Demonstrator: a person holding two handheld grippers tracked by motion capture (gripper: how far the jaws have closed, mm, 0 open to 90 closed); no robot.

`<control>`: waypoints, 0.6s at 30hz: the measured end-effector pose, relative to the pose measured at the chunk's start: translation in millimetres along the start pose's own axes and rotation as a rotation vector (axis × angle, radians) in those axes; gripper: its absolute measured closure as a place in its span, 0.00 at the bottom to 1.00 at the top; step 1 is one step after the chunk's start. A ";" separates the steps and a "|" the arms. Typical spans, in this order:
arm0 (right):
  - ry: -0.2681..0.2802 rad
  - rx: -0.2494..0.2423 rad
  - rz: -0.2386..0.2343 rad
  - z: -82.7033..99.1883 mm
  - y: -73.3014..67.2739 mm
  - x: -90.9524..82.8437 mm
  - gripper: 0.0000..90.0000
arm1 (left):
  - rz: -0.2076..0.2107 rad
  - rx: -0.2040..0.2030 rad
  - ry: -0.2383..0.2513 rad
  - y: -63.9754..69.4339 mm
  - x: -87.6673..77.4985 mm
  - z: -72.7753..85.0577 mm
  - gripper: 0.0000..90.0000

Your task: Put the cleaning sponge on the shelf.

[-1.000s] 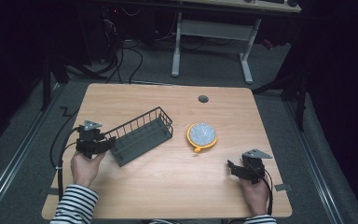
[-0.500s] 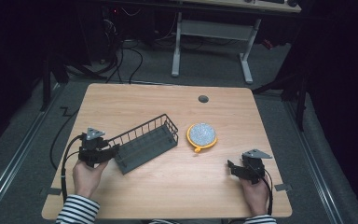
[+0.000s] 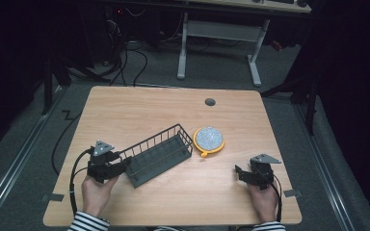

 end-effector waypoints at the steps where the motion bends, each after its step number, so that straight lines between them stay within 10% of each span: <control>1: 0.000 0.000 0.000 0.0 0.0 0.0 0.34 | 0.000 0.002 0.003 1.3 -0.1 0.6 0.55; 18: 0.000 0.001 0.000 0.0 0.0 0.0 0.34 | 0.051 0.002 0.036 9.4 0.7 3.2 0.35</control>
Point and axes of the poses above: each handheld gripper's, and its own axes: x roughly forward along the jaws, z roughly out of its underside, y roughly to its right, the point moved 9 cm from there along x, roughly forward along the jaws, and after that the axes turned 14 degrees about -y, right-handed, at the moved point
